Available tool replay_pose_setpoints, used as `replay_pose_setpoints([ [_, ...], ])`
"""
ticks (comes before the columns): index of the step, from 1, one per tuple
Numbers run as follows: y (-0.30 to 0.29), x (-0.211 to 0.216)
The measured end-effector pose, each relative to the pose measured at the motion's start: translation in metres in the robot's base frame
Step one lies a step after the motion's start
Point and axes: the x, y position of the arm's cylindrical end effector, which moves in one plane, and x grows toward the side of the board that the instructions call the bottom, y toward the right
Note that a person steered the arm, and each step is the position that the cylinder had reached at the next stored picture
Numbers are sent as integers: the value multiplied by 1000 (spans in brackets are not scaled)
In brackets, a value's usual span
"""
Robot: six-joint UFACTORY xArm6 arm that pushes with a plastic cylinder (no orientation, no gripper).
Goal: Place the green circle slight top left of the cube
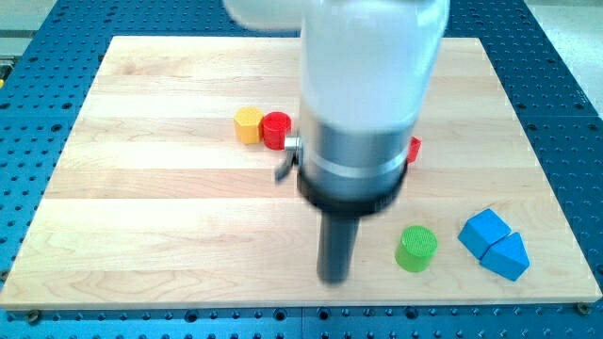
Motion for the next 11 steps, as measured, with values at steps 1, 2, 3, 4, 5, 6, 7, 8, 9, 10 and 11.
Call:
replay_pose_setpoints([
  [1,63,-19],
  [2,107,-64],
  [3,103,-36],
  [4,125,-29],
  [5,139,-77],
  [6,145,-113],
  [7,150,-97],
  [8,174,-98],
  [9,179,-116],
  [10,154,-124],
  [11,212,-117],
])
